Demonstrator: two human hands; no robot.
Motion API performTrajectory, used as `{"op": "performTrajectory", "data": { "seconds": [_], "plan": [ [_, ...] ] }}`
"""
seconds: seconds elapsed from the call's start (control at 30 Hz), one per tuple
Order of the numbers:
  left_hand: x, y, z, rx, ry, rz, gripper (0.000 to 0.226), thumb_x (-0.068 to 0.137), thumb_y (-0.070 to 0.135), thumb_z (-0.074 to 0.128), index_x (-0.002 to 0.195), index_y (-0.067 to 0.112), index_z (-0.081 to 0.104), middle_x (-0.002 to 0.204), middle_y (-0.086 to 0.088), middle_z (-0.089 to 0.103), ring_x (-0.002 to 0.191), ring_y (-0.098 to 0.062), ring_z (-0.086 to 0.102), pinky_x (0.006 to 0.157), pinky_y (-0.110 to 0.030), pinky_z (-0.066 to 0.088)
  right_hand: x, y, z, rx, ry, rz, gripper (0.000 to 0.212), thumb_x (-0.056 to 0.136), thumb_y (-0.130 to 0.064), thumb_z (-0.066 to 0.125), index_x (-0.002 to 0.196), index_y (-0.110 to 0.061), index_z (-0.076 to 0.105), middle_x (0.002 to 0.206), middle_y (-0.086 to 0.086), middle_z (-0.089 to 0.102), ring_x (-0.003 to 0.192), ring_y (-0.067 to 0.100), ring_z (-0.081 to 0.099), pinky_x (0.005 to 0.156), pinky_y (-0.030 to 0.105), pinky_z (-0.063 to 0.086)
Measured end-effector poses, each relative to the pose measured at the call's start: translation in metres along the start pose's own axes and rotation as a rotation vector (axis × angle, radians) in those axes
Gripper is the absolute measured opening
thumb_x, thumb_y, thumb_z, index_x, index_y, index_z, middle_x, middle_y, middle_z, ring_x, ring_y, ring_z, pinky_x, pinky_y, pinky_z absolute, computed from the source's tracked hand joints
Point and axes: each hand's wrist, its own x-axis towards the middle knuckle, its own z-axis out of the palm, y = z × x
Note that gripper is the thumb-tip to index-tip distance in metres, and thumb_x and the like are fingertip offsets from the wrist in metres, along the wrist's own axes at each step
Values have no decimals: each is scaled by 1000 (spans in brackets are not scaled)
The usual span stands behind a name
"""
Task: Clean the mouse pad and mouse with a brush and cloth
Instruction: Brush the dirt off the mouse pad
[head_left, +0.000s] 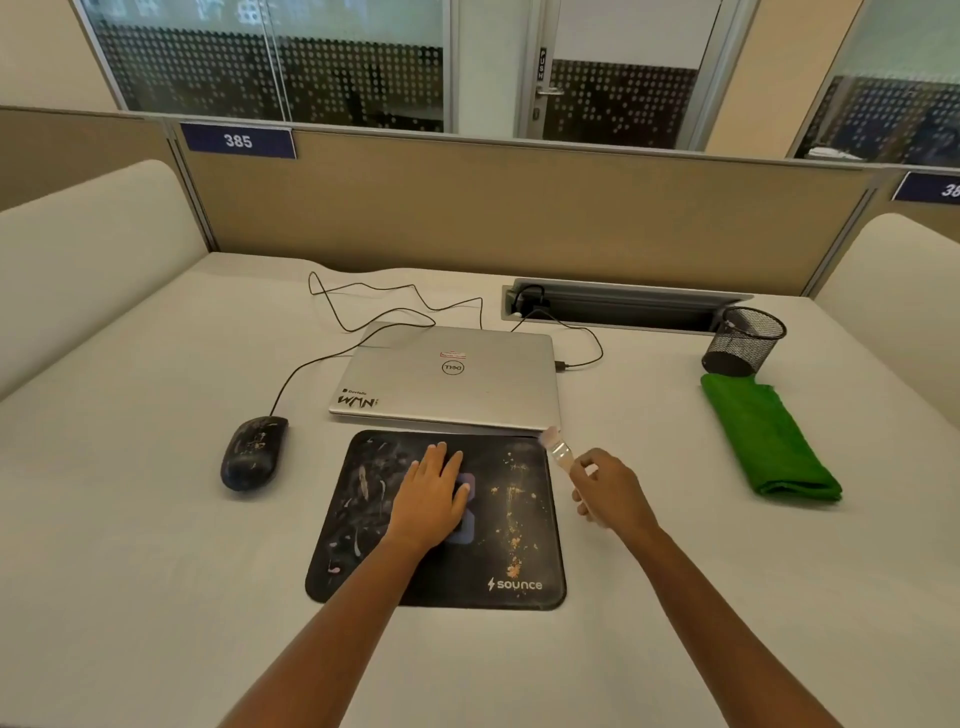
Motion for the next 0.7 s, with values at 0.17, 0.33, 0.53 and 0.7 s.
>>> {"op": "performTrajectory", "data": {
  "seconds": [0.17, 0.33, 0.53, 0.7],
  "plan": [
    [16, -4, 4, 4, 5, 39, 53, 101, 35, 26, 149, 16, 15, 158, -5, 8, 147, -21, 8, 120, -35, 6, 14, -26, -1, -105, 25, -137, 21, 91, -23, 55, 101, -6, 62, 84, 4, 59, 65, 12, 54, 55, 17, 41],
    [23, -11, 8, -52, 67, 74, 52, 100, 35, 29, 148, 16, 21, 157, -4, 15, 145, -19, 16, 119, -33, 8, 26, -44, 2, -355, 43, -241, 17, 88, -14, 60, 98, -3, 69, 91, 15, 67, 68, 15, 54, 51, 14, 34],
    [22, -14, 10, -128, 130, 88, 50, 99, 34, 32, 146, 18, 27, 156, -3, 22, 144, -17, 20, 119, -30, 10, 25, -60, 11, -718, -45, -407, 24, 91, -8, 54, 113, -8, 61, 113, 12, 53, 97, 22, 56, 81, 26, 46],
    [21, -15, 11, -143, 141, 87, 50, 99, 33, 32, 146, 18, 26, 156, -3, 22, 144, -17, 19, 119, -30, 10, 19, -80, 1, -813, -267, -384, 23, 88, -7, 56, 110, -6, 64, 108, 10, 57, 101, 27, 59, 78, 24, 41]
  ]
}}
